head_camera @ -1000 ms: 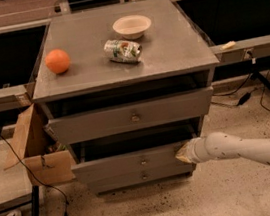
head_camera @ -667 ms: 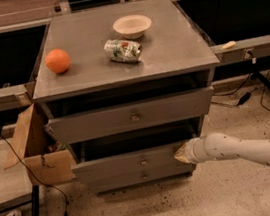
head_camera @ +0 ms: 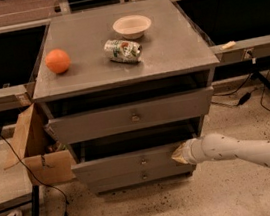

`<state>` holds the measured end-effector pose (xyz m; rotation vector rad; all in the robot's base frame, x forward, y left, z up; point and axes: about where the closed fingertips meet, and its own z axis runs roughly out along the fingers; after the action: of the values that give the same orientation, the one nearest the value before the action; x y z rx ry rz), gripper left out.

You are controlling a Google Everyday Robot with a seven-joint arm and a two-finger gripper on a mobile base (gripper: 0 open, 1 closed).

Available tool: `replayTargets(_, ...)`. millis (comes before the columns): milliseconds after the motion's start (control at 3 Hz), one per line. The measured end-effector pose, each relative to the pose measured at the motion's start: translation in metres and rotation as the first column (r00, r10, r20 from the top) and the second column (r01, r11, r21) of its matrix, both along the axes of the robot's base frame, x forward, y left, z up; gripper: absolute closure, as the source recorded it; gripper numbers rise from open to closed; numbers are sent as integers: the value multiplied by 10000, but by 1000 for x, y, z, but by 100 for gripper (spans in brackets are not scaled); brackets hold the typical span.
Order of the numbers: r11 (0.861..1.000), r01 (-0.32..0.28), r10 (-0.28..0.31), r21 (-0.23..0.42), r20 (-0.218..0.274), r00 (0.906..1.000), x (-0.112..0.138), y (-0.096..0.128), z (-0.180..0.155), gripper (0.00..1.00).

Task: Close middle drawer

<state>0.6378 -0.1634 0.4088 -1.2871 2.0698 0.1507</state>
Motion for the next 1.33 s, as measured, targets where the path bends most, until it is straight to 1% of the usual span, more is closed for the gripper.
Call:
replayTargets(333,9994,-348,349,-78,112,9993,2,-1,2,100)
replayTargets(667,9980,-617,618,-137,80,9981,1,5,-3,100)
replayTargets(1333,9968,-766,768,-210,95,9970,3,6,-1,100)
